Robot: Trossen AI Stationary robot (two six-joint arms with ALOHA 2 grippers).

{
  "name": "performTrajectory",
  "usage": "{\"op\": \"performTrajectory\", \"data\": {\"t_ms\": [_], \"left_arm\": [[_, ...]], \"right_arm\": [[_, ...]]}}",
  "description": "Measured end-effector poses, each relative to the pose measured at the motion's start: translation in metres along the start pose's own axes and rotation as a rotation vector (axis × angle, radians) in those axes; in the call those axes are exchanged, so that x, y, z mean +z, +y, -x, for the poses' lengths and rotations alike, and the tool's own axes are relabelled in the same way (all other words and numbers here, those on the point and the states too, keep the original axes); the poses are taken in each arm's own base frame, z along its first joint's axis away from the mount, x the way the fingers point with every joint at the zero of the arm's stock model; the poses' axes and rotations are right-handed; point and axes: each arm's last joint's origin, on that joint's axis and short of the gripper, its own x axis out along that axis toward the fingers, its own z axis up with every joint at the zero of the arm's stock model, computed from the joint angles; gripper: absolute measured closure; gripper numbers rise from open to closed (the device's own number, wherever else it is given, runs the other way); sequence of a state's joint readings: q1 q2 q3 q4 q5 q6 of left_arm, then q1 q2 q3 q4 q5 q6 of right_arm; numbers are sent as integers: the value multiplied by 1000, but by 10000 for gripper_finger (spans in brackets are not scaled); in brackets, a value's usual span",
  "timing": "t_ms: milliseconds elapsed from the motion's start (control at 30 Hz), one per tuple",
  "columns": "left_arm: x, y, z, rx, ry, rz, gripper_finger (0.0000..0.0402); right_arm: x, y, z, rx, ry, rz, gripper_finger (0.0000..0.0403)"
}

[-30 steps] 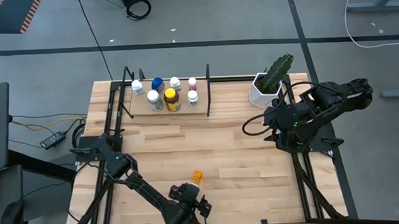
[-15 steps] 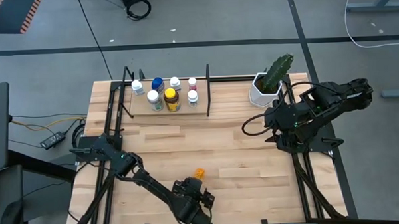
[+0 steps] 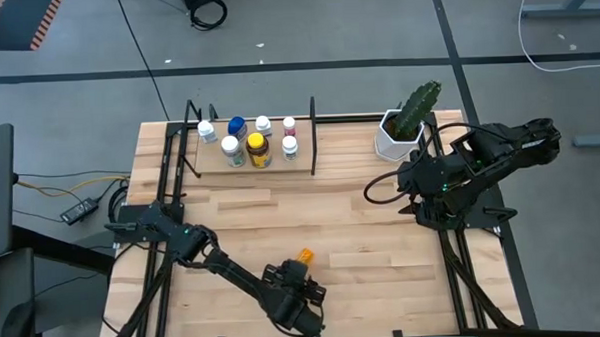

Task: Pick and place medicine bottles onto shelf by color
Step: Put the orange pill bottle on the shelf

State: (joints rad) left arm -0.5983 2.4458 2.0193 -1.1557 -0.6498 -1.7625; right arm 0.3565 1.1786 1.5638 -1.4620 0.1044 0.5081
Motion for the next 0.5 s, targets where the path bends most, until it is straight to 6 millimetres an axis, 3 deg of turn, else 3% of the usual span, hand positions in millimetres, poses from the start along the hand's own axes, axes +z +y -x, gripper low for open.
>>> {"op": "performTrajectory", "data": {"t_ms": [500], "left_arm": [[0,0,2,11,102,-57,250]], "right_arm": [[0,0,0,1,1,-5,121]]}}
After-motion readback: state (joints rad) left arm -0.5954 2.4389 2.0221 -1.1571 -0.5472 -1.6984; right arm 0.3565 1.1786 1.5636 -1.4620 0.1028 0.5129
